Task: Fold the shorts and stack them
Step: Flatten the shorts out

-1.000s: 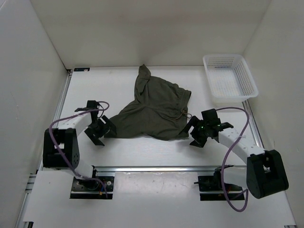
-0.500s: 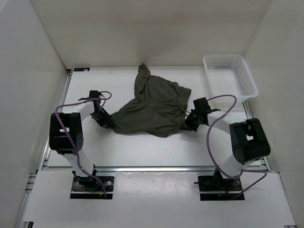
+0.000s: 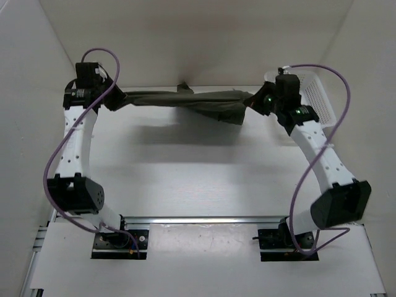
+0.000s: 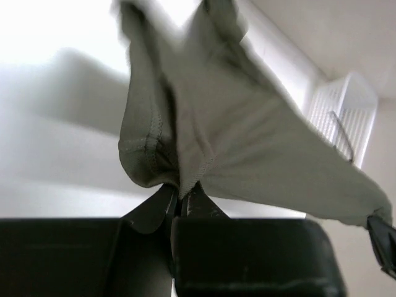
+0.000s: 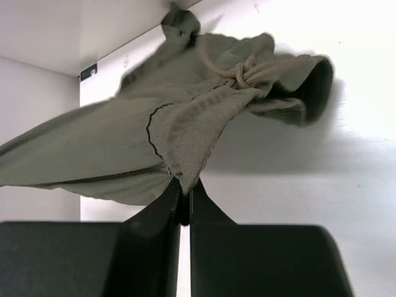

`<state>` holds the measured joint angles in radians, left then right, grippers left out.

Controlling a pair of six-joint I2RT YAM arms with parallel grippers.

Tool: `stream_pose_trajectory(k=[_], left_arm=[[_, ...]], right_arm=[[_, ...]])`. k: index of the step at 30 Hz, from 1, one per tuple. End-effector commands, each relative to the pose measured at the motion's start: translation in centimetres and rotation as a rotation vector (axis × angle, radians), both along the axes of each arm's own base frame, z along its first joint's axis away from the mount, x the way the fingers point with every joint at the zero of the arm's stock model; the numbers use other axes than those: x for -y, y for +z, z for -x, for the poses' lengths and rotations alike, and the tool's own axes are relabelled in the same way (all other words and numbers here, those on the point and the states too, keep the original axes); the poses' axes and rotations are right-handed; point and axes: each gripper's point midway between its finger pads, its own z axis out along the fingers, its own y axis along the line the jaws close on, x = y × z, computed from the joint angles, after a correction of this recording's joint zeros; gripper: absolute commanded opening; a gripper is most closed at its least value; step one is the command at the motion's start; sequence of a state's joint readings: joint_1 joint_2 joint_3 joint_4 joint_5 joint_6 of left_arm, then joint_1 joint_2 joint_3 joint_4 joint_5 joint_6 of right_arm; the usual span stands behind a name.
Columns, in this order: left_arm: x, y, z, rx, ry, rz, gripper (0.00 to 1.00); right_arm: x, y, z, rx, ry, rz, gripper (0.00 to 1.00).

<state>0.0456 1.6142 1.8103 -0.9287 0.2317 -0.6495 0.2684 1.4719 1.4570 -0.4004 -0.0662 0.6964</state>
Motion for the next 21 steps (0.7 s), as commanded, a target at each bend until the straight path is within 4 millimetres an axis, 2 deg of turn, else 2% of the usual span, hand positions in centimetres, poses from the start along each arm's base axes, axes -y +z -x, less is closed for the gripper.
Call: stream_pose_trajectory(k=[1,2,3,4,5,6,7,8,9,10,11,12,13,14,16,17,21], left_arm=[[-1.0,-4.9,6.0,-0.197,0.009,-0.047,0.11],[-1.2,-9.1,8.0,-0.3,0.017,-0.054,0.11],[-1.1,-9.7,9.5,-0.3,0.017,-0.054,0.11],[-1.0,-11.4,10.7,-0.332,0.016,-0.052,0.11],[-0.4,-13.0,11.8,-0.358,-0.005,-0.041,0.11],[0.3,-16.2,13.1,-0.408,-0.004,-0.017,0.19],[1.0,-17.1,13.3,-0.417,-0.019,0.007,0.28],[1.7,-18.2,13.3,-0.427,-0.042,0.002,0.43],[1.7,-20.0,12.5,-0.476,-0.042,0.003,0.59],[2.2,-20.5,12.1,-0.506,-0.065,0.007,0.69],[2.1,-20.7,11.7,-0.531,-0.077,0.0,0.69],[2.1,-19.7,10.5,-0.509,-0.084,-0.006,0.69],[1.7,-19.1,10.2,-0.493,-0.069,-0.027,0.7],[1.4,-18.5,10.2,-0.472,-0.058,-0.043,0.7],[0.4,-16.4,10.1,-0.407,-0.021,-0.088,0.71],[0.2,-16.6,11.1,-0.432,-0.014,-0.098,0.71],[0.8,-18.9,14.7,-0.525,-0.006,-0.058,0.71]], right_arm=[[3.3,-4.5,4.2,-0.107,-0.043,0.132,0.0],[3.9,-8.6,6.3,-0.195,-0.038,0.157,0.0],[4.3,-9.2,8.0,-0.205,-0.038,0.16,0.0],[4.6,-10.9,9.3,-0.24,-0.041,0.162,0.0],[5.4,-14.6,11.5,-0.32,-0.047,0.193,0.0],[5.8,-15.5,12.5,-0.335,-0.059,0.196,0.0],[6.1,-16.8,13.2,-0.37,-0.07,0.205,0.0],[6.3,-18.2,13.6,-0.38,-0.064,0.215,0.23],[6.5,-19.4,13.5,-0.417,-0.073,0.236,0.42],[7.0,-20.3,13.7,-0.458,-0.086,0.245,0.51],[7.0,-20.5,13.6,-0.486,-0.08,0.238,0.61],[6.8,-20.4,13.7,-0.505,-0.072,0.236,0.69],[6.8,-20.4,13.7,-0.505,-0.072,0.236,0.73],[6.6,-19.3,13.7,-0.471,-0.064,0.217,0.76],[6.5,-19.5,14.6,-0.474,-0.071,0.193,0.79],[6.6,-19.0,14.9,-0.452,-0.072,0.186,0.79],[6.0,-20.7,17.5,-0.528,-0.064,0.11,0.82]])
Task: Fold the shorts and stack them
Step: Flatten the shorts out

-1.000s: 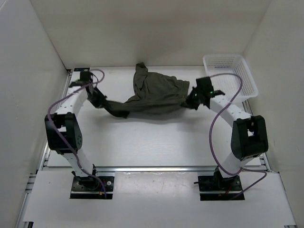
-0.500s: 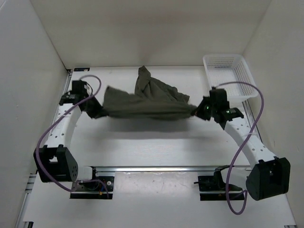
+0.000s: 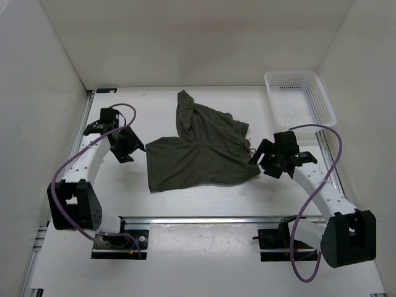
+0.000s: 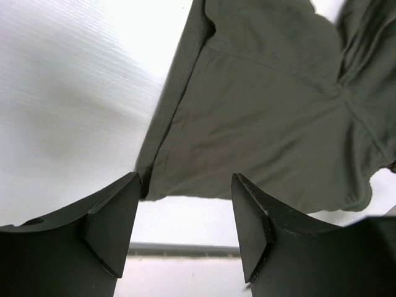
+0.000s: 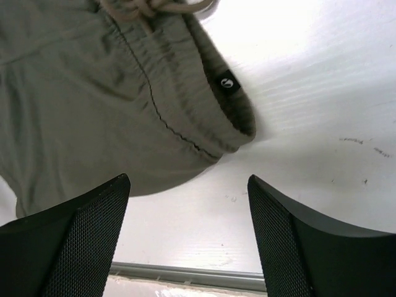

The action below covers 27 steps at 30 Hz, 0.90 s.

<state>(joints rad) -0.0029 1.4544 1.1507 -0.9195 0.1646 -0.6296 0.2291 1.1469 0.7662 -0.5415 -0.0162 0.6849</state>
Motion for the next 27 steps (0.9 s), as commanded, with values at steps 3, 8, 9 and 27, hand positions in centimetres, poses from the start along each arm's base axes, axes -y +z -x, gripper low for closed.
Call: stream_pose_trajectory(k=[3,8,9,27], left_arm=[[1.7,-3.3,5.7,-0.118,0.021,0.067,0.73],[4.8,-6.7,9.0,-0.214,-0.004,0.113,0.89],[5.0,-6.7,8.9,-0.206,-0.015,0.113,0.89],[6.2,-11.3,7.7,-0.278,-0.067,0.062,0.11]], right_arm=[[-1.1,-2.0,2.4,-0.077,-0.02,-0.104,0.82],[-1.7,-3.3,1.5,-0.107,-0.032,-0.163,0.83],[-1.5,-3.6,1.3,-0.113,-0.041,-0.162,0.83],[-1.4,-6.4,-1.5,-0.143,-0.045,-0.154,0.08]])
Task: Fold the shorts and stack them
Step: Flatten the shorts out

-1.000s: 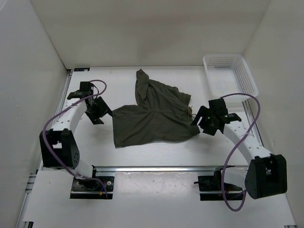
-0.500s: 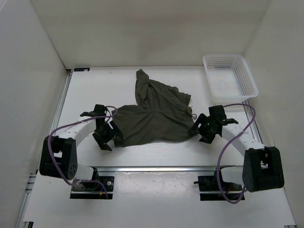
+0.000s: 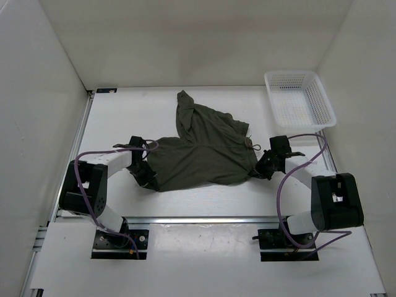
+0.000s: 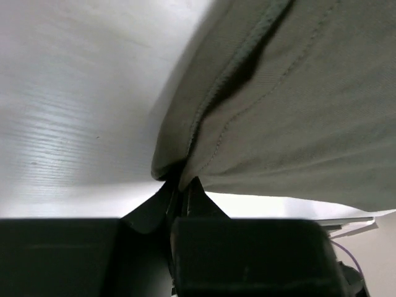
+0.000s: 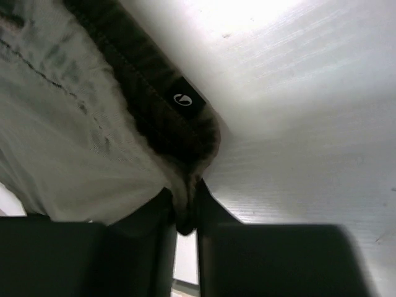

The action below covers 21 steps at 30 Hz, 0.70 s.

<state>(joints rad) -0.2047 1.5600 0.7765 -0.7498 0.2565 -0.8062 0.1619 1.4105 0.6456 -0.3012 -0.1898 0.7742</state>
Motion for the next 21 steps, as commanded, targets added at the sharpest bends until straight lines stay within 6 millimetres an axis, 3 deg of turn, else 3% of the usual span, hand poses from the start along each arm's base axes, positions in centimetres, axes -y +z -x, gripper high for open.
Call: stream_pose_trajectory(k=[1,5,6,8,9,11,12,13,15,16,18,19,21], left_arm=[[-0.1,0.2,-2.4,0.084,-0.016,-0.027,0.11],[-0.3,4.8,-5.5,0.206,-0.001,-0.016,0.11],[-0.2,7.5,-7.6,0.281,0.003,-0.006,0.11],[-0.7,10.8,-9.1,0.339,0.01,-0.015,0.11],[-1.2,14.6,-11.4,0.445,0.013,-0.01,0.11],[-1.7,18.4,-12.6,0.508,0.014,0.011,0.11],[-2.5,20.5,-13.5,0.552,0.031,0.006,0.11],[-2.9,24.9,-15.1,0.66,0.032,0.007,0.11],[-3.9,28.9,-15.9,0.747,0.062,0.003,0.11],[-4.1,32.8,-15.8,0.85,0.069,0.017,0.11],[-4.3,35.5,-15.1,0.921,0.07,0.044,0.11],[-4.8,37.2,-15.1,0.975,0.089,0.053,0.11],[-5.1,40.0,-13.7,1.062,0.101,0.068,0.11]], right_arm=[[0.1,1.1,-1.7,0.052,0.005,0.016,0.0],[0.7,4.6,-3.4,0.149,0.028,0.06,0.0],[0.8,6.4,-4.3,0.186,0.032,0.07,0.0],[1.1,8.7,-5.6,0.243,0.045,0.089,0.0],[0.9,11.8,-7.2,0.306,0.052,0.087,0.0],[0.8,14.9,-8.8,0.365,0.082,0.103,0.0],[0.7,18.3,-10.0,0.423,0.087,0.103,0.0],[0.8,19.9,-10.5,0.455,0.085,0.114,0.0],[0.8,23.8,-11.1,0.527,0.089,0.114,0.0],[0.8,25.0,-11.1,0.55,0.087,0.112,0.0],[0.0,27.3,-10.5,0.584,0.103,0.064,0.0],[-0.3,29.7,-9.9,0.638,0.115,0.04,0.0],[-0.8,31.8,-9.1,0.683,0.152,0.013,0.0]])
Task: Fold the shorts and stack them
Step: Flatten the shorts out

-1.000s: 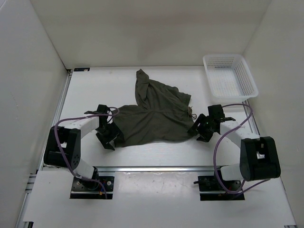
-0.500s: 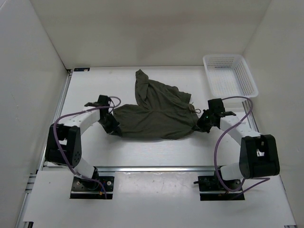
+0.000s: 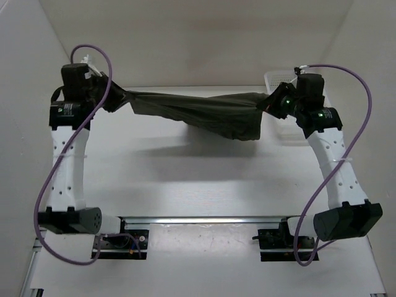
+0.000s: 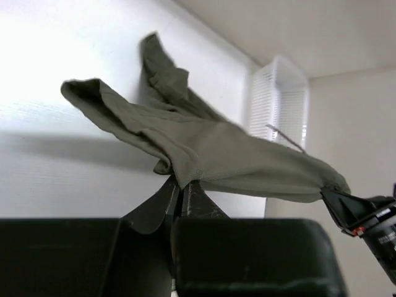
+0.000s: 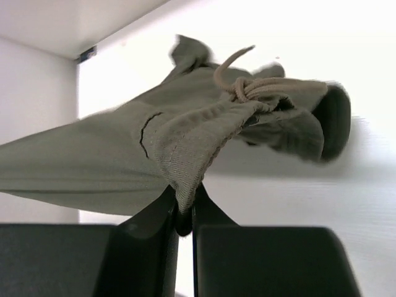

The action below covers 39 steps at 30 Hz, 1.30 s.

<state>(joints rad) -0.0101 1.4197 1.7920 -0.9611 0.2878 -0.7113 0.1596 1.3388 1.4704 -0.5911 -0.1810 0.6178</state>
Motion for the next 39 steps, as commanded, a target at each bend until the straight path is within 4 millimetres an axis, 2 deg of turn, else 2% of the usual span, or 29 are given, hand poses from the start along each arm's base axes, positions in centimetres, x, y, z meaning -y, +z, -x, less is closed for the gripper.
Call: stream_pose_trajectory(k=[1,2,4,5,7,8,11,13,14,15,16,18,20,22,23,25,26,27,28,29,32,33,34,35,37,38,39], left_arm=[[-1.4,4.4,3.4,0.113,0.027,-0.001,0.11],[-1.8,6.2,4.5,0.172,0.039,-0.003,0.11],[-2.1,8.1,5.8,0.237,0.051,-0.007,0.11],[-2.6,10.3,7.2,0.304,0.075,-0.016,0.11],[-3.0,12.4,8.9,0.373,0.102,-0.027,0.11],[-3.1,14.7,10.7,0.446,0.116,-0.034,0.11],[-3.7,18.6,13.8,0.576,0.17,-0.052,0.11],[-4.3,20.7,15.8,0.644,0.213,-0.062,0.11],[-4.4,21.0,16.6,0.646,0.225,-0.065,0.11],[-4.5,22.9,18.4,0.708,0.24,-0.076,0.11],[-4.9,23.5,18.7,0.72,0.266,-0.08,0.11],[-5.4,25.4,21.0,0.78,0.3,-0.092,0.11],[-5.7,26.4,21.9,0.812,0.322,-0.103,0.11],[-5.4,27.1,22.1,0.836,0.306,-0.099,0.11],[-5.1,26.9,21.6,0.831,0.288,-0.097,0.11],[-4.9,24.0,18.0,0.725,0.255,-0.097,0.11],[-4.1,23.2,16.5,0.71,0.198,-0.087,0.11],[-3.7,21.6,14.9,0.664,0.162,-0.079,0.11],[-3.3,17.0,10.9,0.526,0.119,-0.066,0.11],[-2.5,14.7,9.3,0.46,0.062,-0.045,0.11],[-1.9,7.8,4.4,0.253,0.012,-0.015,0.11],[-1.6,7.1,3.8,0.235,-0.01,-0.019,0.11],[-1.6,6.5,3.1,0.215,-0.01,-0.018,0.11],[-1.7,6.0,2.3,0.201,-0.014,-0.024,0.11],[-1.7,6.8,1.6,0.216,-0.014,-0.026,0.11],[-1.7,9.2,1.4,0.279,-0.014,-0.03,0.11],[-1.4,9.5,0.4,0.281,-0.036,-0.02,0.11]], right_arm=[[0.3,4.3,3.0,0.063,0.059,0.02,0.0],[0.4,5.0,3.4,0.073,0.067,0.033,0.0],[0.6,7.2,5.0,0.14,0.102,0.069,0.0],[0.6,8.5,6.1,0.162,0.126,0.075,0.0],[0.3,10.6,8.4,0.229,0.186,0.081,0.0],[0.1,11.9,9.7,0.26,0.21,0.078,0.0],[-0.8,15.3,13.8,0.359,0.294,0.034,0.0],[-0.9,17.0,16.1,0.413,0.32,0.012,0.0],[-0.9,18.0,17.0,0.449,0.328,0.009,0.0],[-0.8,18.5,18.1,0.463,0.324,-0.001,0.0],[-0.8,18.7,18.4,0.472,0.324,-0.001,0.0],[-0.5,19.9,19.6,0.52,0.314,0.003,0.0],[-0.1,20.1,19.9,0.525,0.293,0.01,0.0],[0.3,19.3,19.3,0.499,0.262,0.021,0.0],[0.4,18.4,18.7,0.462,0.252,0.026,0.0],[0.4,15.0,16.7,0.36,0.245,0.042,0.0],[0.5,13.2,15.0,0.303,0.222,0.056,0.0],[0.6,11.7,14.3,0.266,0.215,0.061,0.0],[0.5,8.2,12.3,0.195,0.211,0.077,0.0],[0.5,6.1,11.0,0.14,0.194,0.078,0.0],[-0.1,2.0,7.9,0.059,0.198,0.089,0.0],[-0.5,1.6,7.4,0.048,0.209,0.089,0.0],[-0.6,2.3,6.6,0.071,0.208,0.088,0.0],[-1.0,2.0,5.7,0.061,0.21,0.093,0.0],[-1.2,3.1,4.4,0.1,0.212,0.097,0.0],[-1.2,5.0,2.9,0.153,0.197,0.1,0.0],[-1.3,6.2,2.2,0.178,0.196,0.098,0.0]])
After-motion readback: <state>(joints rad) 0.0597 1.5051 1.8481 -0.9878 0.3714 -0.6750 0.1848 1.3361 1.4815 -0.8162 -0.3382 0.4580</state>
